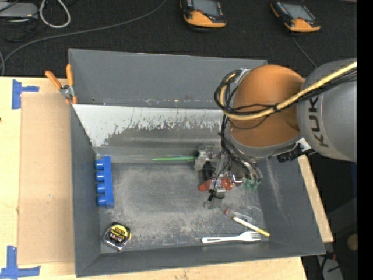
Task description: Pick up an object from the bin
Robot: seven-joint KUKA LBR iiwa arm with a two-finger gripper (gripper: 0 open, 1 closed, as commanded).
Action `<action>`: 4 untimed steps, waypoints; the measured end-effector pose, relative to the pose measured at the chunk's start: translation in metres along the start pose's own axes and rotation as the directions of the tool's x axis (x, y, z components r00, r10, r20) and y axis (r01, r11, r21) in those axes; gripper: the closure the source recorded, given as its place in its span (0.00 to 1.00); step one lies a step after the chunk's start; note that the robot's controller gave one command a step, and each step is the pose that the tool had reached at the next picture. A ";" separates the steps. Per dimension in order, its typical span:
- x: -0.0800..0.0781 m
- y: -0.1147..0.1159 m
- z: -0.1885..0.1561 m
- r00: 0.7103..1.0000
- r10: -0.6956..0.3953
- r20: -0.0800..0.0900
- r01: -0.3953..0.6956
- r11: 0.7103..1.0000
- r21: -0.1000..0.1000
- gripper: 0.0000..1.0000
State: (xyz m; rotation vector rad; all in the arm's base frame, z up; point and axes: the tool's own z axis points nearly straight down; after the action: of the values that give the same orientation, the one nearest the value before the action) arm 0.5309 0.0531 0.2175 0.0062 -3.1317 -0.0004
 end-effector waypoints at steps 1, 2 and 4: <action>-0.002 -0.001 -0.004 1.000 0.002 0.008 -0.002 1.000 0.000 0.00; -0.038 -0.062 0.075 0.998 0.066 0.012 -0.066 0.998 -0.002 0.00; -0.048 -0.134 0.108 0.978 0.209 0.007 -0.209 0.978 -0.002 0.00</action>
Offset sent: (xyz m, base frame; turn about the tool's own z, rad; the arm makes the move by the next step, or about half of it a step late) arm 0.0654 -0.1161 -0.1475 0.1212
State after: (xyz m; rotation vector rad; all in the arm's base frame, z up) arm 0.5779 -0.0808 0.1094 -0.3240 -3.1217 -0.0010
